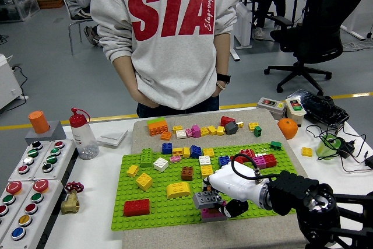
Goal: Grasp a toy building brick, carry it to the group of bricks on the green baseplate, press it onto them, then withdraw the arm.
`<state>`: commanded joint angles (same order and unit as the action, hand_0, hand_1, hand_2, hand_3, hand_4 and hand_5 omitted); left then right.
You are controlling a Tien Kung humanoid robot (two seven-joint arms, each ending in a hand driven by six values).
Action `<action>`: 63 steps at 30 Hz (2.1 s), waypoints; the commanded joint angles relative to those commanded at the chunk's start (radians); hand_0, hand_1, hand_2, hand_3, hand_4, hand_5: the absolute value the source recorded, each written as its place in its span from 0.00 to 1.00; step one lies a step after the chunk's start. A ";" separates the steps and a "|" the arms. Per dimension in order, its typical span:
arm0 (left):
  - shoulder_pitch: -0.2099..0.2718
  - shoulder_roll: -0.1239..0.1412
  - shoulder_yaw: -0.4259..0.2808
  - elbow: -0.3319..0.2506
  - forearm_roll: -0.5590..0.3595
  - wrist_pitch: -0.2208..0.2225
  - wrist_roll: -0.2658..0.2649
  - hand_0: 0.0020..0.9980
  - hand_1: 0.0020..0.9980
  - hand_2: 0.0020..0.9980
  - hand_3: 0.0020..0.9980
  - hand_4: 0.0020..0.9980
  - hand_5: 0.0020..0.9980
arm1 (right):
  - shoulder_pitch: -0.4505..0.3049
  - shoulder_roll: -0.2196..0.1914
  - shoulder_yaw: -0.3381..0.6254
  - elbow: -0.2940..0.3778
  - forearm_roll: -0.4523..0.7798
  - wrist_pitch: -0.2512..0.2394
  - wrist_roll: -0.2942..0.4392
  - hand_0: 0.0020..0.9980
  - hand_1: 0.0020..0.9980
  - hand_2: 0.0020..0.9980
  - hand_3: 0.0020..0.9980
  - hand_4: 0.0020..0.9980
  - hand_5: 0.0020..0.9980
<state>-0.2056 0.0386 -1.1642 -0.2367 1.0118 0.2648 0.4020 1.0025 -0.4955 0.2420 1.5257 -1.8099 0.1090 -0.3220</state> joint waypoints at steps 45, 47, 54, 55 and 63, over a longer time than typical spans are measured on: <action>0.009 0.000 -0.004 -0.001 0.007 0.001 0.003 0.63 0.59 0.60 0.39 0.30 0.93 | -0.017 -0.003 0.021 -0.012 -0.015 0.044 -0.003 0.61 0.64 0.70 0.77 0.62 0.29; 0.009 0.000 -0.005 -0.001 0.008 0.001 0.003 0.63 0.59 0.60 0.39 0.30 0.93 | -0.018 -0.004 0.024 -0.011 -0.015 0.043 -0.003 0.61 0.64 0.70 0.77 0.62 0.29; 0.010 -0.001 -0.007 -0.001 0.010 0.000 0.004 0.63 0.59 0.60 0.39 0.30 0.93 | -0.026 -0.008 0.052 -0.013 -0.019 0.024 -0.003 0.62 0.64 0.71 0.78 0.62 0.29; 0.010 -0.001 -0.008 -0.001 0.011 0.000 0.004 0.63 0.59 0.60 0.39 0.30 0.93 | -0.029 -0.010 0.058 -0.014 -0.020 0.020 -0.003 0.62 0.64 0.71 0.78 0.62 0.29; 0.011 -0.002 -0.012 -0.001 0.016 -0.001 0.005 0.63 0.59 0.60 0.39 0.30 0.93 | -0.059 -0.038 0.132 -0.016 -0.026 0.008 -0.005 0.62 0.65 0.72 0.79 0.62 0.29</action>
<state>-0.1949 0.0370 -1.1758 -0.2378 1.0275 0.2640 0.4072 0.9433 -0.5332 0.3740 1.5102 -1.8362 0.1166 -0.3273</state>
